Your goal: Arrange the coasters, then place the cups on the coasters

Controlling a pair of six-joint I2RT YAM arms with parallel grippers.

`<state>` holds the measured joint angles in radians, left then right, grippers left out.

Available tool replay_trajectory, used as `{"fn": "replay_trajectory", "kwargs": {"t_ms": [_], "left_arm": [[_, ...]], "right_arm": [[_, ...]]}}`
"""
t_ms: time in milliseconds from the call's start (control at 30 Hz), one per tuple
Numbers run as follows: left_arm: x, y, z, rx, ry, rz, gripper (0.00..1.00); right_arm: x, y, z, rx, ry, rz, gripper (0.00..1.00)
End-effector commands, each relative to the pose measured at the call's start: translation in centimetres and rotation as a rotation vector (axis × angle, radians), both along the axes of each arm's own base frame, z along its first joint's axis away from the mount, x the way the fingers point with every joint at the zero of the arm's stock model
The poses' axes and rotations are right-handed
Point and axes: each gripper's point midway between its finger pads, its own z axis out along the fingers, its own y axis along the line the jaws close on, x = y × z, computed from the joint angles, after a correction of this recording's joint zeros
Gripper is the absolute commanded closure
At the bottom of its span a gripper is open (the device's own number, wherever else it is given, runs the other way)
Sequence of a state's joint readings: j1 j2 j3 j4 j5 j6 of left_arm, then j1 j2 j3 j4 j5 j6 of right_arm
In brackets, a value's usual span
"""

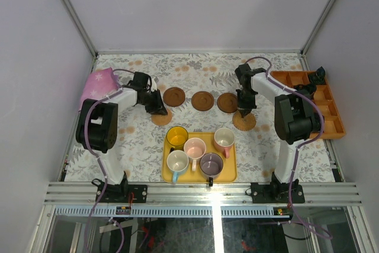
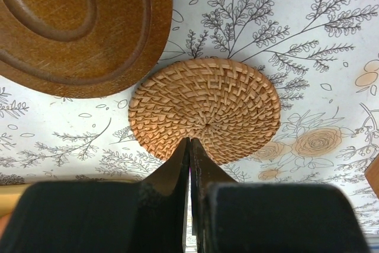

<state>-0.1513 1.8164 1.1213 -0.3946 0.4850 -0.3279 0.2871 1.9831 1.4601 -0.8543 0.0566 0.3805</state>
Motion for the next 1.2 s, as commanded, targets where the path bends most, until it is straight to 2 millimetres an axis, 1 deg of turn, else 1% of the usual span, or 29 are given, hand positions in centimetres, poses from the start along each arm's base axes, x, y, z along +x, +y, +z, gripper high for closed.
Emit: {"fn": "replay_trajectory", "kwargs": {"t_ms": [0,167,333,400,533,667,767,867,967,1033,1167], "left_arm": [[0.1,-0.1,-1.1,-0.014,0.025,0.009,0.87],[-0.2,0.7,-3.0,0.041,0.101,0.057,0.87],[0.0,1.6,-3.9,0.067,0.145,0.127,0.85],[0.1,2.1,-4.2,0.079,0.157,0.159,0.85],[0.4,4.0,-4.5,0.111,0.178,0.229,0.85],[1.0,6.0,-4.5,0.147,0.174,0.299,0.85],[1.8,7.0,-4.4,0.150,0.171,0.338,0.85],[2.8,7.5,-4.4,0.148,0.169,0.359,0.84],[4.2,7.9,-4.4,0.152,0.149,0.379,0.84],[5.5,8.0,-4.3,0.144,0.136,0.385,0.84],[8.2,7.4,-4.6,0.112,0.122,0.373,0.84]], "right_arm": [[-0.1,0.6,0.0,0.040,0.009,-0.020,1.00],[-0.7,0.5,-1.7,0.025,0.058,-0.032,1.00],[-0.9,-0.2,-3.0,-0.015,0.092,-0.060,1.00],[-1.1,-1.0,-3.3,-0.038,0.107,-0.081,1.00],[-1.0,-2.9,-3.5,-0.065,0.112,-0.135,1.00],[-0.4,-4.9,-3.5,-0.085,0.100,-0.188,1.00],[0.4,-6.0,-3.5,-0.092,0.092,-0.212,1.00],[1.5,-6.7,-3.7,-0.099,0.085,-0.226,1.00],[2.9,-7.3,-4.0,-0.092,0.067,-0.237,1.00],[4.1,-7.4,-4.1,-0.087,0.050,-0.234,1.00],[7.1,-7.3,-4.4,-0.079,0.013,-0.214,1.00]]}}
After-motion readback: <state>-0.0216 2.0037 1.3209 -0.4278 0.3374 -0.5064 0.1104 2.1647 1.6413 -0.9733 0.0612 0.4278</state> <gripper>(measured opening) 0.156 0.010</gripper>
